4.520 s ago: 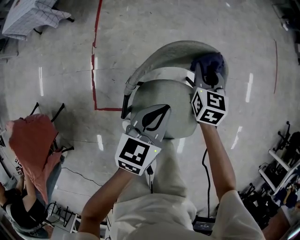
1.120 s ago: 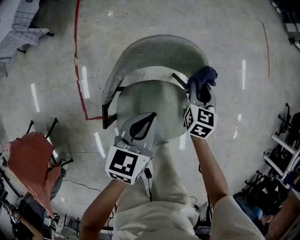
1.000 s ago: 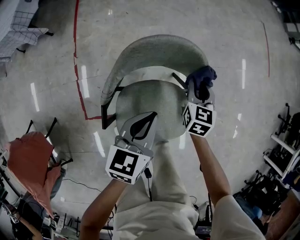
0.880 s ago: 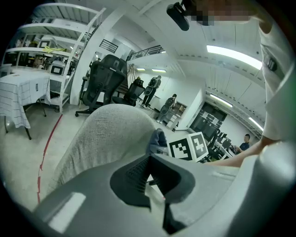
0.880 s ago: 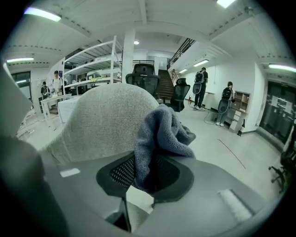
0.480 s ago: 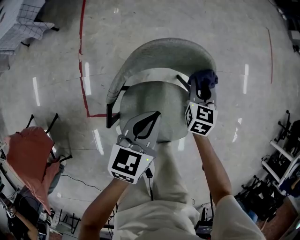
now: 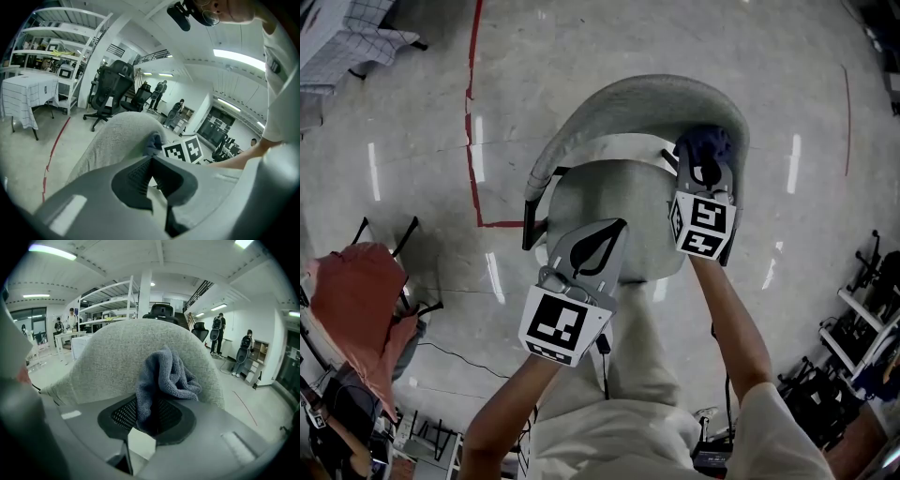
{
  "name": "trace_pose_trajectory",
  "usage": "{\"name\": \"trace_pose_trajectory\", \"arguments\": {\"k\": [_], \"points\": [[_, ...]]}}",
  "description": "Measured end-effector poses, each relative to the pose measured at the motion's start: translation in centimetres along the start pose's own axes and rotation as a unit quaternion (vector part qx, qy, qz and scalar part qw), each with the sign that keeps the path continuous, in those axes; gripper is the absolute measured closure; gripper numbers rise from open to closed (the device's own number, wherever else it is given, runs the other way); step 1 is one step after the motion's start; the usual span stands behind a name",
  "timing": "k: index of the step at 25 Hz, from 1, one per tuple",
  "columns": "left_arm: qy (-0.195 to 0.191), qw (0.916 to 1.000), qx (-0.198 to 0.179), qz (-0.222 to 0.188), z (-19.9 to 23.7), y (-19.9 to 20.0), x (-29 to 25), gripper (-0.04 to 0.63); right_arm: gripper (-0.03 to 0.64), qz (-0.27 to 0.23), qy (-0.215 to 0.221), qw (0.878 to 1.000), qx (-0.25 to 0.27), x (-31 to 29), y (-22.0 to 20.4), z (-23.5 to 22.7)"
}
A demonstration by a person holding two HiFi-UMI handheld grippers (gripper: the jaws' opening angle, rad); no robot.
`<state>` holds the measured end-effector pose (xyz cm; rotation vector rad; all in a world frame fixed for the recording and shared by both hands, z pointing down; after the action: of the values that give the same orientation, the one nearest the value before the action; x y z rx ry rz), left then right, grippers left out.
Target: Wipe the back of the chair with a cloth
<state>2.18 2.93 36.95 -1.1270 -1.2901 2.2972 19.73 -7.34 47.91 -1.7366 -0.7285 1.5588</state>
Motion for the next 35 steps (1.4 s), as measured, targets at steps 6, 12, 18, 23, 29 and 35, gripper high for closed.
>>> {"name": "trace_pose_trajectory", "arguments": {"k": [6, 12, 18, 23, 29, 35], "points": [[0.008, 1.0, 0.003, -0.002, 0.7, -0.3, 0.9, 0.595, 0.509, -0.001, 0.017, 1.0, 0.012, -1.1, 0.5, 2.0], [0.016, 0.9999, 0.005, -0.004, 1.6, -0.2, 1.7, 0.595, 0.509, 0.001, 0.025, 1.0, 0.017, -2.0, 0.9, 3.6], [0.025, 0.9996, 0.011, -0.007, 2.2, -0.5, 2.5, 0.595, 0.509, 0.002, 0.031, 0.999, 0.008, -2.4, 1.1, 4.9], [0.029, 0.9994, 0.013, -0.011, 2.9, -0.4, 3.0, 0.595, 0.509, 0.002, 0.055, 0.998, 0.013, -2.9, 1.7, 7.1], [0.035, 0.9992, 0.016, -0.011, 3.7, -0.8, 3.9, 0.595, 0.509, 0.003, 0.079, 0.997, 0.016, -3.3, 1.9, 10.0], [0.043, 0.9987, 0.023, -0.014, 4.4, -1.1, 4.8, 0.595, 0.509, 0.006, 0.09, 0.996, 0.008, -3.5, 1.9, 12.0]]}}
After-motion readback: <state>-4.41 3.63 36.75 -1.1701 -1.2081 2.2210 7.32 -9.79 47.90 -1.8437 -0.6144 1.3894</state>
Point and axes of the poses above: the fingertips, and each gripper's own axes: x backward along the fingers, z to its left, y out of its top, the point moved 5 cm from there along x, backward along the fingers, and after that the axes turned 11 degrees about -x, right-handed, at the moved point
